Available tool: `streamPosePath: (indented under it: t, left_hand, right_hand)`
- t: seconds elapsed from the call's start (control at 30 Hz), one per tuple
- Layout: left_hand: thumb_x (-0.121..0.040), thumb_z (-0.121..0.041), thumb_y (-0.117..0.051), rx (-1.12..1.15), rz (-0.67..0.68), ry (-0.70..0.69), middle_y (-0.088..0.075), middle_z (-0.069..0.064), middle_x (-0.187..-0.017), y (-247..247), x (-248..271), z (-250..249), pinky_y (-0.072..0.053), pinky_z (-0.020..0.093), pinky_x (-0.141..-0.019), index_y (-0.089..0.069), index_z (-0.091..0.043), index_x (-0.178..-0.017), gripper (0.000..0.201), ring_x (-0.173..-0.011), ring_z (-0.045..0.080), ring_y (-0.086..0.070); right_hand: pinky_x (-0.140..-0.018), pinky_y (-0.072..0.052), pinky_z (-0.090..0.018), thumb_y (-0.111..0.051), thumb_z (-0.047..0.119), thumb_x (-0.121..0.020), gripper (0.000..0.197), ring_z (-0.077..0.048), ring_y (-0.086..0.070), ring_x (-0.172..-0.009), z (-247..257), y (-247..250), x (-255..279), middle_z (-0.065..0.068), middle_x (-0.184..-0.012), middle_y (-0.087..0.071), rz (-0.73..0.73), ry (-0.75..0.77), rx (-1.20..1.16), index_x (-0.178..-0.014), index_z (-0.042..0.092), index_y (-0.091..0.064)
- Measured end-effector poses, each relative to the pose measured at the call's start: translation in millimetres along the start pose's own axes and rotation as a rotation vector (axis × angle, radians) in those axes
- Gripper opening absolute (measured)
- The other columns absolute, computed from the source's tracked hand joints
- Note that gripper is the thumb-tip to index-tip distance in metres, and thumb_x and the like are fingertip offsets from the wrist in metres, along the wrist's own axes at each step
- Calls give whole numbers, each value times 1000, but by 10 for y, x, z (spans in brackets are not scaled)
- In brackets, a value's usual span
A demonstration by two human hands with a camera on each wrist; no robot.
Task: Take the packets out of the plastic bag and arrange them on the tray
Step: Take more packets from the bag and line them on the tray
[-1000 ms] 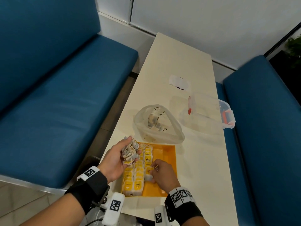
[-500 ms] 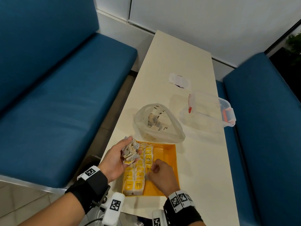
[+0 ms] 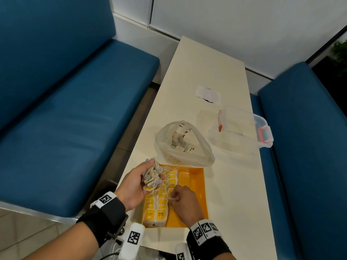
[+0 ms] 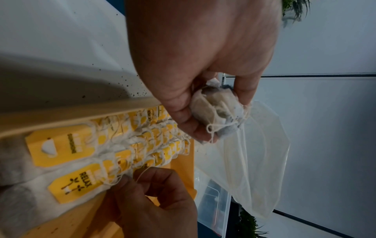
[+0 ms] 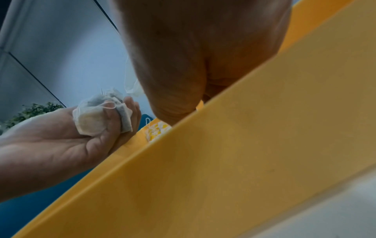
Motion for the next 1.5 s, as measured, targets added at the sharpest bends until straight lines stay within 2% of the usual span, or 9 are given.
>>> streamPosePath:
  t: [0.23, 0.43, 0.57, 0.7, 0.9, 1.07, 1.17, 1.33, 1.5]
  left_hand:
    - [-94, -35, -66, -6, 1, 13, -70, 15, -101, -32, 20, -27, -63, 36, -68, -52, 4, -140, 62, -85, 27, -74]
    - [-97, -32, -64, -24, -7, 29, -72, 17, -101, -106, 35, -25, -63, 39, -74, -57, 1, -135, 51, -82, 26, -74]
    - [-99, -35, -59, -40, 9, 52, -71, 15, -102, -161, 73, -10, -59, 36, -72, -64, -3, -127, 43, -83, 24, -69]
    - [-100, -35, -57, -11, 27, 50, -71, 16, -106, -222, 131, -17, -56, 34, -67, -69, -7, -118, 36, -86, 24, -69]
    - [-100, -33, -59, 39, 14, 60, -70, 17, -111, -251, 133, 11, -60, 34, -67, -65, -3, -128, 42, -89, 24, -70]
    - [-97, -35, -61, 26, 54, 115, -68, 18, -108, -267, 156, 45, -61, 36, -62, -64, -2, -126, 44, -82, 25, -69]
    - [-99, -37, -58, 2, 102, 156, -71, 19, -106, -275, 176, 86, -61, 42, -69, -65, -2, -125, 44, -84, 29, -73]
    - [-100, -36, -56, 16, 103, 176, -72, 17, -101, -284, 192, 118, -62, 39, -71, -65, -4, -118, 38, -82, 26, -73]
    - [-94, -39, -63, 13, 74, 171, -69, 18, -107, -215, 153, 134, -58, 36, -73, -65, -5, -122, 44, -86, 24, -68]
  right_hand:
    - [-75, -48, -19, -66, 22, -86, 13, -6, -53, -82, 78, 136, 73, 5, -99, -56, -52, 21, -42, -90, 31, -58]
    - [-69, -47, -13, -65, 0, -85, 36, -10, -60, -83, 454, 472, 213, 11, -91, -62, -250, 272, -403, -89, 36, -66]
    - [-66, -42, -11, -69, 5, -82, 28, -13, -59, -81, 655, 568, 316, 13, -95, -58, -212, 482, -381, -98, 29, -69]
    - [-70, -50, -22, -72, 17, -85, 24, -6, -54, -85, 683, 473, 357, 12, -97, -49, -189, 593, -251, -104, 30, -68]
    - [-68, -52, -29, -67, 18, -88, 15, -4, -56, -85, 629, 418, 332, 12, -90, -50, -249, 596, -205, -97, 30, -71]
    - [-71, -42, -10, -70, 7, -87, 16, 0, -56, -83, 618, 498, 346, 12, -88, -52, -181, 573, -335, -95, 19, -75]
    - [-73, -42, -9, -68, 2, -87, 16, -4, -57, -88, 609, 555, 338, 7, -92, -55, -138, 522, -380, -92, 16, -74]
    - [-74, -50, -18, -67, 3, -88, 17, -13, -60, -88, 571, 608, 276, 11, -93, -53, -139, 446, -469, -89, 20, -70]
    - [-67, -54, -39, -70, 12, -86, 19, -17, -62, -72, 496, 657, 246, 7, -83, -61, -143, 383, -491, -86, 31, -70]
Point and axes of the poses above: each hand's wrist, its own x-axis away from the middle knuckle, its own y-axis out of the back of the hand, z = x × y, the point moved 2 cm from there along -x, towards the middle knuckle
